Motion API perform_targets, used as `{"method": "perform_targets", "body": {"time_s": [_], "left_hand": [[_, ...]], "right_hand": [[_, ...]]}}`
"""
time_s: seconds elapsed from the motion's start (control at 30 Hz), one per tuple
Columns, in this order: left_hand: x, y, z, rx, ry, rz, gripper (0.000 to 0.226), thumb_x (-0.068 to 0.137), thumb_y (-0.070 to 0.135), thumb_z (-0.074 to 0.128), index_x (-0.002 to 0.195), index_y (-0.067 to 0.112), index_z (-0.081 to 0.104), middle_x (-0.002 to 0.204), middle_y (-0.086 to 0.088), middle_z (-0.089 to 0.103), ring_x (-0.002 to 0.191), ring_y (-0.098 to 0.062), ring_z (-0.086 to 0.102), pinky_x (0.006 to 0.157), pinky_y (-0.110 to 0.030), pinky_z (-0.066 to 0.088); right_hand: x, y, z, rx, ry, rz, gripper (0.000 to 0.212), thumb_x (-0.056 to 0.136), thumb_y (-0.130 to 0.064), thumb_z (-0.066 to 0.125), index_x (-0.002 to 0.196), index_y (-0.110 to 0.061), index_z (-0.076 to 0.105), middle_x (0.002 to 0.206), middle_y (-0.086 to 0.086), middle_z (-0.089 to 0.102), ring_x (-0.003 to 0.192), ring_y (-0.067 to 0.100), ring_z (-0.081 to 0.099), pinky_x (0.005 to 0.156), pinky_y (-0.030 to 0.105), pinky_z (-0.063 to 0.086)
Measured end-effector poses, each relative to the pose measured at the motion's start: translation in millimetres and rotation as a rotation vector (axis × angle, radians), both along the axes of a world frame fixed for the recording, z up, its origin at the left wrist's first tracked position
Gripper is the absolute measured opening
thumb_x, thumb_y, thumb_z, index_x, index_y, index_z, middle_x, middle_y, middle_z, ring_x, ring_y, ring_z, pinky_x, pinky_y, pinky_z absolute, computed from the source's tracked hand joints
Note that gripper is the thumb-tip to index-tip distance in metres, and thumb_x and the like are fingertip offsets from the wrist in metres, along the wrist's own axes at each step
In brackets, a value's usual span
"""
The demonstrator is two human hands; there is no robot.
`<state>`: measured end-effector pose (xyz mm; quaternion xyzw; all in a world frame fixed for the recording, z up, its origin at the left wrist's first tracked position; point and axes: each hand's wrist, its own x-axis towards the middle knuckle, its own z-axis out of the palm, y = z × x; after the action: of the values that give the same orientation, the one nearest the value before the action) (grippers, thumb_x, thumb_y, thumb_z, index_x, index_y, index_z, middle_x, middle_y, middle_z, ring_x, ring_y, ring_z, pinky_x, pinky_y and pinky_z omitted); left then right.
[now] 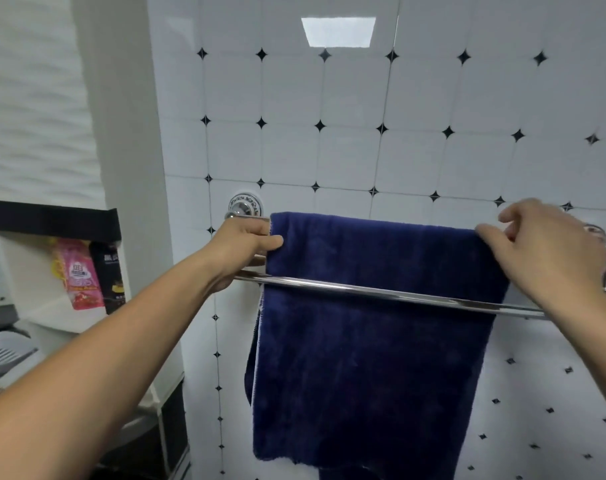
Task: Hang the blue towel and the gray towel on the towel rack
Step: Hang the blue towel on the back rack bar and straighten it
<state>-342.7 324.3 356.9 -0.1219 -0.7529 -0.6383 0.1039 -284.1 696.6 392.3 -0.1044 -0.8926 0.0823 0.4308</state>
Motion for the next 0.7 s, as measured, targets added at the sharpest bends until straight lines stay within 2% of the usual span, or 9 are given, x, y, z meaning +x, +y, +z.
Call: {"method": "perform_targets", "body": {"time_s": [0.13, 0.23, 0.3, 0.37, 0.43, 0.5, 0.57, 0.63, 0.7], "left_hand": [[1, -6, 5, 0.179, -0.062, -0.122, 0.041, 0.063, -0.006, 0.048, 0.097, -0.009, 0.071, 0.102, -0.01, 0.074, 0.088, -0.023, 0.07, 0.07, -0.026, 0.056], [0, -11, 6, 0.218, -0.081, -0.131, 0.044, 0.061, -0.001, 0.056, 0.101, -0.009, 0.071, 0.11, -0.014, 0.073, 0.099, -0.026, 0.07, 0.078, -0.03, 0.057], [-2, -14, 4, 0.187, -0.062, -0.089, 0.032, 0.07, -0.005, 0.063, 0.1, -0.006, 0.073, 0.108, -0.014, 0.074, 0.101, -0.026, 0.069, 0.089, -0.035, 0.056], [-3, -15, 3, 0.148, -0.039, -0.052, 0.022, 0.082, -0.01, 0.062, 0.1, -0.005, 0.073, 0.105, -0.015, 0.073, 0.1, -0.025, 0.067, 0.097, -0.038, 0.053], [-5, -16, 0, 0.11, -0.011, -0.045, 0.019, 0.084, -0.011, 0.062, 0.096, -0.002, 0.074, 0.096, -0.009, 0.075, 0.091, -0.018, 0.067, 0.09, -0.03, 0.055], [-7, -15, -1, 0.088, 0.0, -0.053, 0.022, 0.084, -0.008, 0.064, 0.087, 0.009, 0.077, 0.081, 0.004, 0.077, 0.075, -0.005, 0.068, 0.069, -0.016, 0.054], [-8, -15, -1, 0.091, 0.003, -0.042, 0.024, 0.082, -0.006, 0.066, 0.081, 0.015, 0.078, 0.078, 0.008, 0.076, 0.069, 0.0, 0.067, 0.062, -0.013, 0.05], [-9, -15, -1, 0.134, -0.01, -0.045, 0.016, 0.079, 0.0, 0.071, 0.076, 0.013, 0.08, 0.081, 0.003, 0.077, 0.074, -0.006, 0.067, 0.07, -0.017, 0.052], [-7, -15, 1, 0.203, -0.03, -0.092, 0.011, 0.071, 0.009, 0.077, 0.082, 0.006, 0.08, 0.091, -0.007, 0.076, 0.082, -0.017, 0.068, 0.083, -0.025, 0.055]], "right_hand": [[-29, -100, 23, 0.276, -0.14, 0.478, 0.031, 0.092, -0.04, 0.058, 0.119, -0.027, 0.065, 0.113, 0.002, 0.066, 0.106, 0.029, 0.056, 0.083, 0.039, 0.04], [-53, -174, 28, 0.461, -0.229, 0.698, 0.039, 0.096, -0.038, 0.053, 0.135, -0.035, 0.054, 0.13, 0.002, 0.055, 0.118, 0.027, 0.049, 0.095, 0.039, 0.037], [-63, -207, 27, 0.64, -0.202, 0.74, 0.039, 0.097, -0.036, 0.051, 0.137, -0.036, 0.053, 0.131, 0.002, 0.052, 0.116, 0.026, 0.048, 0.093, 0.039, 0.036], [-70, -224, 29, 0.803, -0.16, 0.704, 0.031, 0.097, -0.035, 0.052, 0.127, -0.033, 0.059, 0.124, 0.003, 0.053, 0.111, 0.027, 0.049, 0.082, 0.035, 0.032], [-75, -230, 33, 0.893, -0.141, 0.666, 0.021, 0.096, -0.034, 0.053, 0.114, -0.027, 0.062, 0.115, 0.005, 0.055, 0.106, 0.027, 0.049, 0.075, 0.033, 0.025], [-79, -227, 39, 0.906, -0.176, 0.675, 0.016, 0.095, -0.034, 0.055, 0.106, -0.025, 0.062, 0.11, 0.005, 0.056, 0.104, 0.028, 0.05, 0.074, 0.033, 0.024], [-82, -220, 48, 0.842, -0.214, 0.701, 0.015, 0.093, -0.036, 0.056, 0.102, -0.025, 0.061, 0.107, 0.004, 0.058, 0.104, 0.027, 0.052, 0.074, 0.033, 0.026], [-84, -214, 60, 0.738, -0.224, 0.674, 0.009, 0.092, -0.035, 0.056, 0.095, -0.028, 0.059, 0.103, 0.001, 0.059, 0.102, 0.027, 0.055, 0.072, 0.034, 0.029], [-88, -213, 67, 0.611, -0.214, 0.618, 0.006, 0.092, -0.035, 0.053, 0.09, -0.029, 0.054, 0.097, -0.003, 0.057, 0.099, 0.027, 0.058, 0.07, 0.034, 0.031]]}}
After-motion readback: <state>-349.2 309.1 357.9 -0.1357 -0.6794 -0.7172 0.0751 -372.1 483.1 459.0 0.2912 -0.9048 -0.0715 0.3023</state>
